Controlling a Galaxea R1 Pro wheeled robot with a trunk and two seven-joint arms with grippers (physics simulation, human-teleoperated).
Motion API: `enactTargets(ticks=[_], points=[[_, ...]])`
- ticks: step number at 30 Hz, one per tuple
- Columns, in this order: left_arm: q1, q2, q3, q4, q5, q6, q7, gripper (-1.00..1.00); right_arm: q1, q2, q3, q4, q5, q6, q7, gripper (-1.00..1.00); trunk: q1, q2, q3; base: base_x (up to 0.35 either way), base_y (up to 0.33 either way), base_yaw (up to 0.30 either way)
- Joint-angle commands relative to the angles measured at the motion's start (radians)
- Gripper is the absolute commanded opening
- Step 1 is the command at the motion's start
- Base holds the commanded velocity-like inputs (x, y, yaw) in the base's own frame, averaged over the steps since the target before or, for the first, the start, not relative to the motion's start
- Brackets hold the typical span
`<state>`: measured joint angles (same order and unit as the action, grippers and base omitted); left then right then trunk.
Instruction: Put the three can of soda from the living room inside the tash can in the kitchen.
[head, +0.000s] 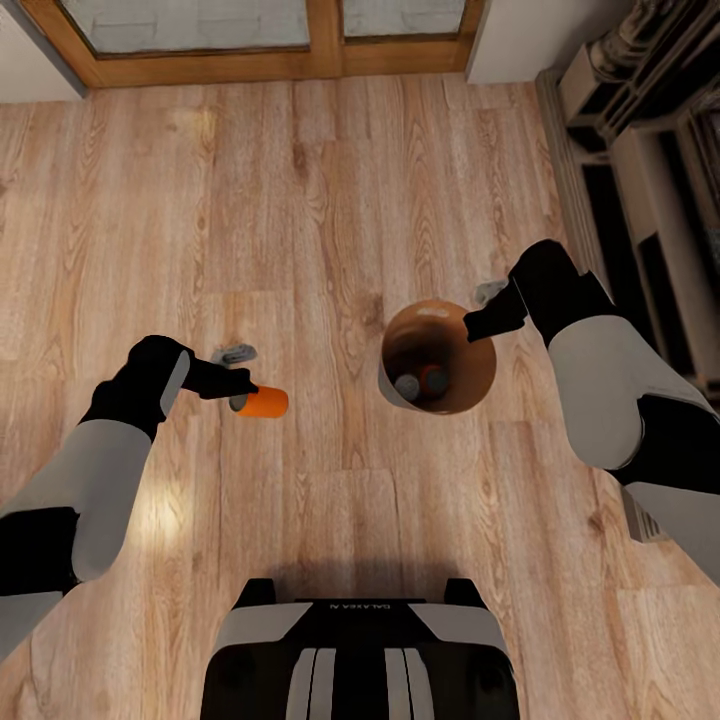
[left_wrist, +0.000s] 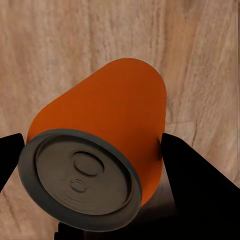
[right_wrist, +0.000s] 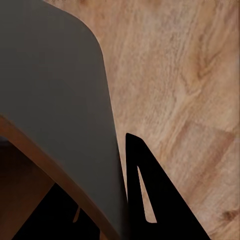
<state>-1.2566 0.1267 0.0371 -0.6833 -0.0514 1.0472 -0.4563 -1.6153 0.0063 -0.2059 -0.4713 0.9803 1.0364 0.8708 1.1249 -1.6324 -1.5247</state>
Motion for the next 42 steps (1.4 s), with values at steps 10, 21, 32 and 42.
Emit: enactTargets(ticks=[10,21,32,42], points=[[0.002,-0.001,0.001,-0.074,0.002,0.000,-0.002,-1.00,0.036,-0.004,-0.002,-0.003,-0.023,0.011,0.007,-1.00,0.000,0.000,0.017,0.000,0.000,0.000],[0.006,0.001,0.002,-0.147,0.003,0.000,-0.002,-1.00,0.132,0.003,0.007,-0.116,-0.023,0.011,0.015,-1.00,0.000,0.000,0.035,0.000,0.000,0.000],[0.017,0.002,0.001,-0.151,0.000,0.000,-0.043,-1.00,0.229,0.004,0.015,-0.245,-0.025,0.011,0.018,-1.00,0.000,0.000,0.053,0.000,0.000,0.000],[0.056,0.002,0.001,-0.188,-0.001,0.000,-0.048,-1.00,0.284,0.000,0.017,-0.316,-0.023,-0.013,0.036,-1.00,0.000,0.000,0.070,0.000,0.000,0.000]])
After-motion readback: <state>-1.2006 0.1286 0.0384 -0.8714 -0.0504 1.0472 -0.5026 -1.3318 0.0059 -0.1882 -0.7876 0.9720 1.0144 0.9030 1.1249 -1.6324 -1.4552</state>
